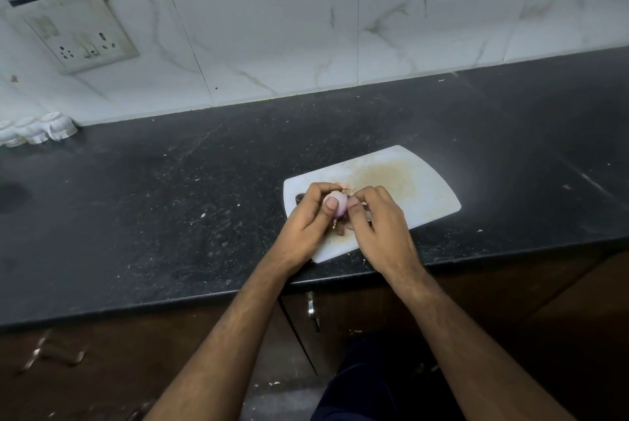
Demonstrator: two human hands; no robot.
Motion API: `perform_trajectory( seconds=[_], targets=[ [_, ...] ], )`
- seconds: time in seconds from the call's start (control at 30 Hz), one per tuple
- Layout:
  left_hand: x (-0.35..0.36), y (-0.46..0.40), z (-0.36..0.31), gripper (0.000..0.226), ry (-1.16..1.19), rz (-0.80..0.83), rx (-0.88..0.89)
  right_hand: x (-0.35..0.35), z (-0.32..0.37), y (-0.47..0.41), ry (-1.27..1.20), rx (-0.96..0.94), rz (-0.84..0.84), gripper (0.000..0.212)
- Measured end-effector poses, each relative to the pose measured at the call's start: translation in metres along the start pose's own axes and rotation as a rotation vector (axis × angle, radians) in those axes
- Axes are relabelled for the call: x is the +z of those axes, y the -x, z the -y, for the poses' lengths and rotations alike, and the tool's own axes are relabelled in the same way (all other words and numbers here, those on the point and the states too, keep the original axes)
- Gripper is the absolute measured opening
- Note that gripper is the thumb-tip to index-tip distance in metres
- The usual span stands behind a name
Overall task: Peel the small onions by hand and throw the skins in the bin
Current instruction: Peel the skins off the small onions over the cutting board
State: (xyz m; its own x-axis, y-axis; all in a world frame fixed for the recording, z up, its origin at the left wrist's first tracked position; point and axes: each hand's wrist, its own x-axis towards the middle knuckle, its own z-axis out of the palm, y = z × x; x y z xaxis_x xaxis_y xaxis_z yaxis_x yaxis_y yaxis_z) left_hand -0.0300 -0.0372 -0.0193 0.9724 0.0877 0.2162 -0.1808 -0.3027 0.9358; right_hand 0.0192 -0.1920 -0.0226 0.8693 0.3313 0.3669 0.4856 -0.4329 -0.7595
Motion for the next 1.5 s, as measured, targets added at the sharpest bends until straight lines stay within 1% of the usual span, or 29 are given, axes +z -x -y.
perform_trajectory(
  seconds=[0.07, 0.1, 0.27, 0.43, 0.6, 0.8, 0.9, 1.0, 1.07, 1.17, 1.23, 1.33, 1.4, 1.5],
  targets=[
    [-0.001, -0.001, 0.0, 0.036, 0.038, 0.007, -0.004, 0.001, 0.0, 0.0, 0.051, -0.021, 0.035, 0.039],
    [-0.002, -0.001, 0.0, 0.037, 0.076, 0.004, -0.006, 0.001, 0.001, 0.001, 0.084, -0.044, 0.048, 0.044],
    [-0.004, -0.003, 0.001, 0.037, 0.251, -0.043, -0.035, 0.003, 0.007, 0.007, 0.19, -0.153, 0.072, 0.039],
    [-0.005, -0.002, 0.002, 0.03, 0.252, -0.01, -0.013, 0.004, 0.011, 0.009, 0.273, -0.128, 0.09, 0.04],
    [-0.008, -0.003, 0.001, 0.034, 0.315, 0.015, -0.001, 0.005, 0.01, 0.007, 0.291, -0.087, 0.069, 0.034],
    [-0.008, -0.004, 0.004, 0.041, 0.328, 0.094, -0.03, 0.002, 0.009, 0.006, 0.246, -0.031, -0.022, 0.016],
    [-0.008, -0.005, 0.005, 0.042, 0.383, 0.113, -0.068, 0.001, 0.005, 0.003, 0.148, -0.003, -0.087, 0.018],
    [-0.011, -0.004, 0.002, 0.038, 0.477, 0.106, -0.113, -0.004, -0.004, -0.003, 0.064, 0.083, -0.238, 0.022],
    [-0.012, -0.005, 0.0, 0.037, 0.522, 0.091, -0.135, -0.006, -0.007, -0.005, 0.034, 0.113, -0.298, 0.023],
    [-0.01, -0.006, -0.002, 0.038, 0.56, 0.081, -0.147, -0.003, -0.008, -0.002, 0.075, 0.088, -0.248, 0.026],
    [-0.01, -0.005, -0.002, 0.038, 0.554, 0.053, -0.146, -0.001, -0.007, -0.003, 0.126, 0.102, -0.191, 0.037],
    [-0.011, -0.005, -0.003, 0.041, 0.521, 0.039, -0.132, 0.002, -0.006, -0.009, 0.348, 0.123, -0.078, 0.052],
    [-0.01, -0.005, -0.004, 0.041, 0.507, 0.038, -0.12, 0.003, -0.004, -0.008, 0.322, 0.087, -0.057, 0.051],
    [-0.009, -0.005, -0.003, 0.039, 0.455, 0.031, -0.094, 0.002, -0.003, 0.002, 0.166, -0.077, -0.114, 0.037]
  ],
)
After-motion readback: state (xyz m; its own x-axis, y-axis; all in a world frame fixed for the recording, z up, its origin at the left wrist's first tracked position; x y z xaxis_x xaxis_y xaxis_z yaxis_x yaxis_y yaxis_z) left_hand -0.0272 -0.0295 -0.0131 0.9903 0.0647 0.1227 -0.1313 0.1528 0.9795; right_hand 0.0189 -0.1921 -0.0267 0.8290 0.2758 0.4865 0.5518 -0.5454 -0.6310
